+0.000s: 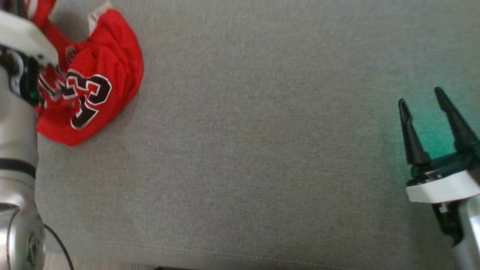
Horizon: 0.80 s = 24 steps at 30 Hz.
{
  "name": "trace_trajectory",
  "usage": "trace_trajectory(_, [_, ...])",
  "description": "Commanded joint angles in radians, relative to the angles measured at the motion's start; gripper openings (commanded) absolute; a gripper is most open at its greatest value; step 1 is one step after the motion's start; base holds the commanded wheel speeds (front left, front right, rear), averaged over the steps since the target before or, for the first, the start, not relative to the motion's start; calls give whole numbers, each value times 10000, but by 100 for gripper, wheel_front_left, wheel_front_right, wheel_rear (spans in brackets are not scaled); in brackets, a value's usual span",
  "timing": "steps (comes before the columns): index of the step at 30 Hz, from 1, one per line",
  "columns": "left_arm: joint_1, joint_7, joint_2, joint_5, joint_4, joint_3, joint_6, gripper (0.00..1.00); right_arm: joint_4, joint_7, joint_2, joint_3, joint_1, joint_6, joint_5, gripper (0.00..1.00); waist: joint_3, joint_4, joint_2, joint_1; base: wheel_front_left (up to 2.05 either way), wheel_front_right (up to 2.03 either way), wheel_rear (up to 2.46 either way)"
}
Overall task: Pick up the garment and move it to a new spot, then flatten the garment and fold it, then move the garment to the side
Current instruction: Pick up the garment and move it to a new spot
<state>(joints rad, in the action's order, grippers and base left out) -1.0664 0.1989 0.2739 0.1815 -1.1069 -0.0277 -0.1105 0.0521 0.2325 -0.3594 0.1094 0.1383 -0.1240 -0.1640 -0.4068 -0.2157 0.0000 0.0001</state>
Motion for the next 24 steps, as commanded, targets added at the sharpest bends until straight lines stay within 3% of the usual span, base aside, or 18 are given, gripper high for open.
trace_trajectory(1, [-385, 137, 630, -108, 388, 47, -31, 0, -230, 123, -60, 142, 118, -67, 70, 100, 533, 251, 0, -1, 0, 0, 0])
trace_trajectory(8, [-591, 487, 437, -303, 1202, -1028, -187, 0, 547, 282, 1004, 539, 29, -67, 57, 100, 2244, 1397, 0, -1, 0, 0, 0])
trace_trajectory(11, [-382, 544, 179, 194, 1826, -1568, -196, 0, 499, 288, 1410, 653, -227, -67, 81, 100, 2938, 2044, 0, -1, 0, 0, 0])
trace_trajectory(16, [174, 499, 213, 1282, 3056, -2627, -199, 0, 487, 290, 1892, 1044, -569, -67, 115, 100, 3908, 3303, 0, -1, 0, 0, 0])
trace_trajectory(24, [312, 251, 460, 2556, 4922, -3513, -200, 0, 309, 291, 2177, 1316, -567, -67, 108, 100, 4208, 4979, 0, -1, 0, 0, 0])
